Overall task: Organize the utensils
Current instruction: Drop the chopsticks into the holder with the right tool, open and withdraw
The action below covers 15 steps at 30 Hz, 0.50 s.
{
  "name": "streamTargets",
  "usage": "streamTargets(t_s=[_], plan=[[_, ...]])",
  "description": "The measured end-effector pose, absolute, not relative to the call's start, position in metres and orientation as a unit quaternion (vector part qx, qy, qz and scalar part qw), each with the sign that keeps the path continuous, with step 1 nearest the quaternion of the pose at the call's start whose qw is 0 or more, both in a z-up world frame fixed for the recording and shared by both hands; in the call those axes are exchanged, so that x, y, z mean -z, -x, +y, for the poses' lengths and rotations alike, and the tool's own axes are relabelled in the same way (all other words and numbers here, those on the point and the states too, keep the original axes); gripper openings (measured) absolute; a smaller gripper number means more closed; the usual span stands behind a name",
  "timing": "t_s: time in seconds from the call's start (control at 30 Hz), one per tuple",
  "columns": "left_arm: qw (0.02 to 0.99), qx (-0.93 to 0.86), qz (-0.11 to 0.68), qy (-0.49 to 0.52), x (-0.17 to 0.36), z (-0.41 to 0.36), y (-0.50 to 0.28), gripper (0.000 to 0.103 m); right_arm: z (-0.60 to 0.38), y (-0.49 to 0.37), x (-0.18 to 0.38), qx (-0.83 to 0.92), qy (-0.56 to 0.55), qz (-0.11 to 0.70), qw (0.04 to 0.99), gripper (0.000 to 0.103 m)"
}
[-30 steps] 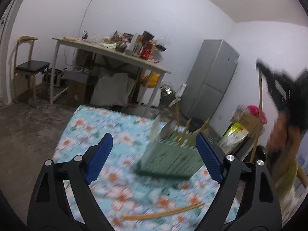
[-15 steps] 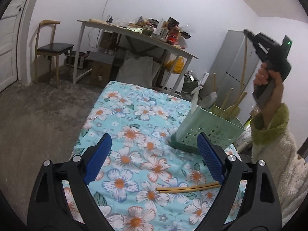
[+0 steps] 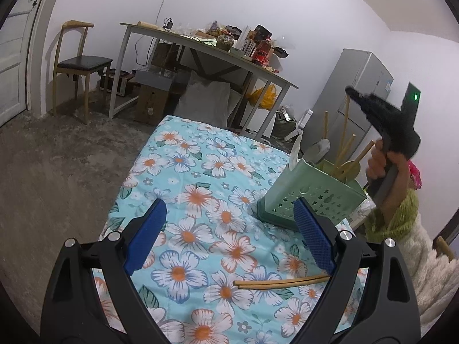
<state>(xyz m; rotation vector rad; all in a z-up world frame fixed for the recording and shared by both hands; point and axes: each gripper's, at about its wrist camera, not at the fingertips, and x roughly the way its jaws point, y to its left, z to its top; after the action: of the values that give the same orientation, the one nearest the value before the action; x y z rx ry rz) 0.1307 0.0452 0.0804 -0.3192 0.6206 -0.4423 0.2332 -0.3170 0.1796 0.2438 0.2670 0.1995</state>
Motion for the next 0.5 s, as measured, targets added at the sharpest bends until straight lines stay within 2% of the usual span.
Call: streamTargets(t_s=[0.07, 0.13, 0.4, 0.5], plan=[[0.916, 0.216, 0.3, 0.157, -0.082, 0.046, -0.128, 0.086, -0.323, -0.217, -0.178, -0.096, -0.127, 0.136, 0.978, 0.025], [0.916, 0.217, 0.299, 0.157, -0.083, 0.045, -0.125, 0.086, -0.329, -0.197, -0.179, -0.097, -0.139, 0.131, 0.977, 0.033], [0.914, 0.227, 0.297, 0.156, -0.088, 0.039, -0.11, 0.086, -0.338, -0.105, -0.182, -0.095, -0.167, 0.126, 0.973, 0.048], [0.911, 0.23, 0.3, 0.164, -0.09, 0.035, -0.105, 0.086, -0.33, -0.082, -0.166, -0.105, -0.182, 0.161, 0.964, 0.053]])
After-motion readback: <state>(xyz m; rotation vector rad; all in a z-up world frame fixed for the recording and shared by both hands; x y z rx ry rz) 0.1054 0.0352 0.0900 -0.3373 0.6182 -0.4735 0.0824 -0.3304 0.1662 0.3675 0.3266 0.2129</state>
